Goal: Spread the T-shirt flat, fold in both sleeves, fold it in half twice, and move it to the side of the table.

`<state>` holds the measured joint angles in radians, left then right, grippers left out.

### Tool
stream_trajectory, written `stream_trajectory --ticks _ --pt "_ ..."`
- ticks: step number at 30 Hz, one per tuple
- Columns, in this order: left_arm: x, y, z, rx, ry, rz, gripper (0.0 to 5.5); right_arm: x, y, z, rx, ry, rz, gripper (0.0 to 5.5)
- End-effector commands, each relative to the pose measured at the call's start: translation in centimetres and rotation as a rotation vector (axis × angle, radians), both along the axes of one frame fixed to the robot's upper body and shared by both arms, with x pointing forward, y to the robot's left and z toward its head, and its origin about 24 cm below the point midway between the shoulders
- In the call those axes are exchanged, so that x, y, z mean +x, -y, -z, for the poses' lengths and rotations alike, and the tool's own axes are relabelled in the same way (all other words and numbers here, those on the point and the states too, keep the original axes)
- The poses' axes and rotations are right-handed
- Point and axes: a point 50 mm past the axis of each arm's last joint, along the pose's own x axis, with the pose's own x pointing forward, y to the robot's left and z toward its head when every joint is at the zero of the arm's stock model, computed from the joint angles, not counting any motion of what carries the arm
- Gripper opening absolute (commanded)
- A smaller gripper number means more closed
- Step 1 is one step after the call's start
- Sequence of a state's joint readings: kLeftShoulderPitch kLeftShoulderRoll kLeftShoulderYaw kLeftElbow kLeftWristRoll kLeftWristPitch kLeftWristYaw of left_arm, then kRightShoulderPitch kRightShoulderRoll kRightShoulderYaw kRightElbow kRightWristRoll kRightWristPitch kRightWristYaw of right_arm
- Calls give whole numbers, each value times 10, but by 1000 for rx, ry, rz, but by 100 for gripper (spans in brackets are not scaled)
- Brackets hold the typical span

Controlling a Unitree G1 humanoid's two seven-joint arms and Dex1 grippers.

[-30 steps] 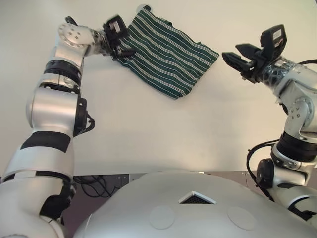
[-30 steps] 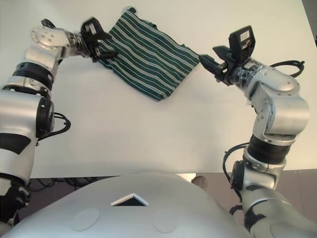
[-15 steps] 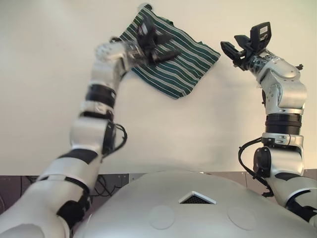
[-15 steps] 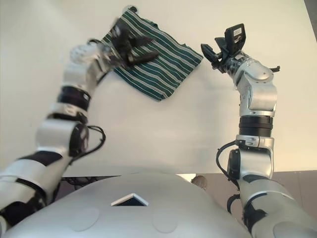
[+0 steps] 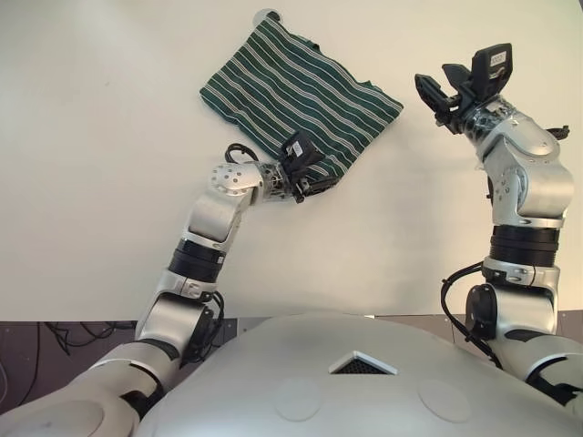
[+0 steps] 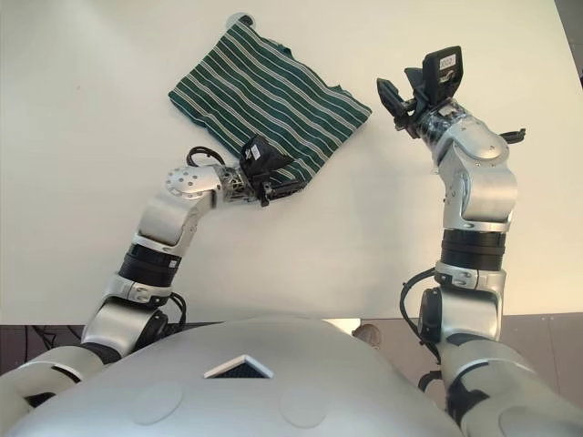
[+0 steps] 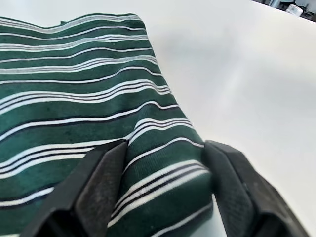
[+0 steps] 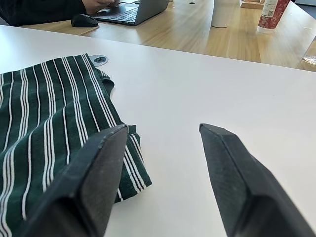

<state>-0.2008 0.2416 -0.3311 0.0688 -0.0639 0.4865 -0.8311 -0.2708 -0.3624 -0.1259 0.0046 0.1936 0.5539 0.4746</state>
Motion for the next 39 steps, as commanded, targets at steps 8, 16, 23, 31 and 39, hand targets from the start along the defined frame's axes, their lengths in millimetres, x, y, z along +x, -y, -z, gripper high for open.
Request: stream_trajectory --ticks 8,16,23,31,39 --pt "-40 -112 9 358 -183 475 285 -12 8 -5 12 -34 -4 266" --pt "-17 -157 -5 588 23 782 285 -19 6 -1 -12 -97 -71 266" --pt "-10 -129 -53 39 -49 528 285 -46 13 9 50 -169 -109 266" --pt "-16 -176 -99 -216 -373 122 302 -97 -2 8 665 -463 -266 270" --pt "-40 -208 -62 -179 -728 -97 417 -105 -36 39 827 -716 -287 355"
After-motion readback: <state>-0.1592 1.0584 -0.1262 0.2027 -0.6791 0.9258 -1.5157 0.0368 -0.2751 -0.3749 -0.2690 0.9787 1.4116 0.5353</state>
